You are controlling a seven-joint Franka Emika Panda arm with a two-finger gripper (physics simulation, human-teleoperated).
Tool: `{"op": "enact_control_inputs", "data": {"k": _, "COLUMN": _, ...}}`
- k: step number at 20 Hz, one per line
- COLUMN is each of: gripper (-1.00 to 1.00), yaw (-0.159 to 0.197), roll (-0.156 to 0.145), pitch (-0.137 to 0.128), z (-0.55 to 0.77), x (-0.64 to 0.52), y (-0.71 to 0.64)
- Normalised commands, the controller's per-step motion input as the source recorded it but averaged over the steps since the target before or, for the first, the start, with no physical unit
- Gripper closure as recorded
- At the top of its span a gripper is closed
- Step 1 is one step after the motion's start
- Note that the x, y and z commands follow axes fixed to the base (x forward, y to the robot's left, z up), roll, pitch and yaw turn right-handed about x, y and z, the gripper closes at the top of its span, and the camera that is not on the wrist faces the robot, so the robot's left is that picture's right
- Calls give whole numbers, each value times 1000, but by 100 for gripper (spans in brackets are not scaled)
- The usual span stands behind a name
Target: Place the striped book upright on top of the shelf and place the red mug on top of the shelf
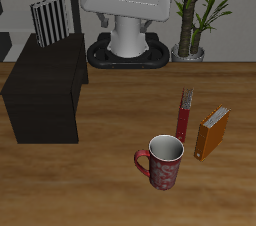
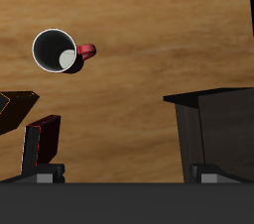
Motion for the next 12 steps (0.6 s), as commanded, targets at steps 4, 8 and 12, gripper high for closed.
{"op": "enact_control_inputs", "data": {"k": 4, "gripper": -100, "yaw": 32, "roll": 33, "pitch": 0, "z": -44, "x": 484, "y": 500}}
{"op": "enact_control_inputs", "data": {"k": 8, "gripper": -100, "yaw": 15, "roll": -13, "pitch": -18, "z": 38, "x": 587, "y": 345}}
{"op": "enact_control_inputs", "data": {"k": 12, "gripper": -100, "yaw": -31, "roll": 16, "pitch": -21, "z": 12, "x": 315, "y": 156}}
